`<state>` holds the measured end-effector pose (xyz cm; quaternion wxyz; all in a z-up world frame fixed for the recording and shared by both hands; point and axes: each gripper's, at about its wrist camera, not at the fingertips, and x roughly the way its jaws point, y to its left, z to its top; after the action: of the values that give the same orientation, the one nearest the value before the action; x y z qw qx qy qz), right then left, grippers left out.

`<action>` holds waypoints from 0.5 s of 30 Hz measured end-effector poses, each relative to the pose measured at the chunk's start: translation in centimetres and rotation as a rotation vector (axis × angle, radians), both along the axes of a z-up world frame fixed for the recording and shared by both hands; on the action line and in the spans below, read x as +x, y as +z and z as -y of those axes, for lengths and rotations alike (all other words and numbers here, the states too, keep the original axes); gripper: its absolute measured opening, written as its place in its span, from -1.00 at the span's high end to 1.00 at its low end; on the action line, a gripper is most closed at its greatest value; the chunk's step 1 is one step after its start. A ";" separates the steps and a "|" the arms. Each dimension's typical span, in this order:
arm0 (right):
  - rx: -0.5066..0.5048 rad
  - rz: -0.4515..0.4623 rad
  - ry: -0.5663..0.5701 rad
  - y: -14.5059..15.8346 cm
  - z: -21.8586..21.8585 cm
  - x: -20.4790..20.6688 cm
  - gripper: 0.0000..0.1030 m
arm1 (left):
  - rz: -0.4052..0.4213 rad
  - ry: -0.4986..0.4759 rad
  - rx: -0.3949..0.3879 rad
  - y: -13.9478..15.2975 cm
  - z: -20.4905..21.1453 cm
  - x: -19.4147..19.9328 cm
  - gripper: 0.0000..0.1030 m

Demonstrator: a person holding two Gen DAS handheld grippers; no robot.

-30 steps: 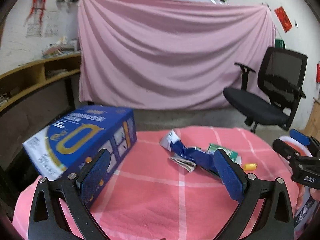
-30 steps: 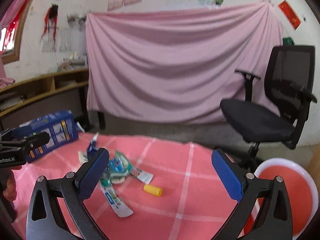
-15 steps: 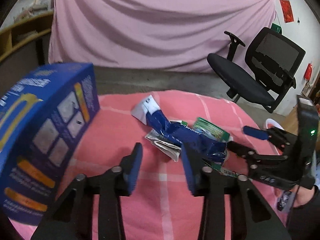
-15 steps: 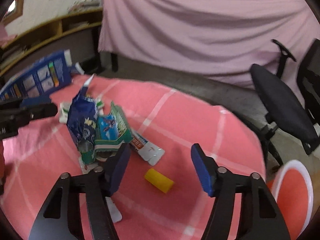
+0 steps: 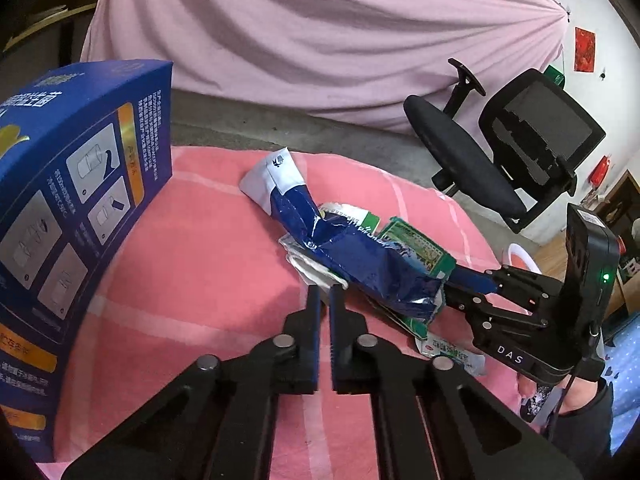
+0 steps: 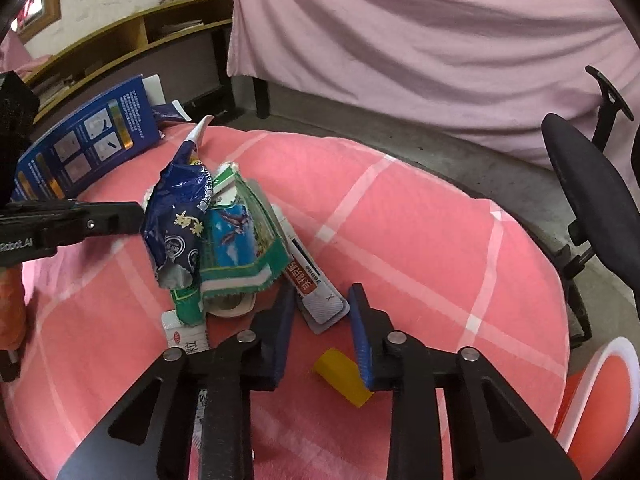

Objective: Collect trash

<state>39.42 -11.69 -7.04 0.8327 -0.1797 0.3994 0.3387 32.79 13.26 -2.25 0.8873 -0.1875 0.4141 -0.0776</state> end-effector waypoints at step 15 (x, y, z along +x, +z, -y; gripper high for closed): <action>0.014 0.016 -0.041 0.4 1.7 -1.1 0.87 | 0.030 0.007 0.070 0.3 1.3 -1.9 1.00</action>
<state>38.29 -13.41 -6.66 0.8438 -0.1683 0.3941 0.3232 30.90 11.97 -1.93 0.8997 -0.1566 0.4026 -0.0626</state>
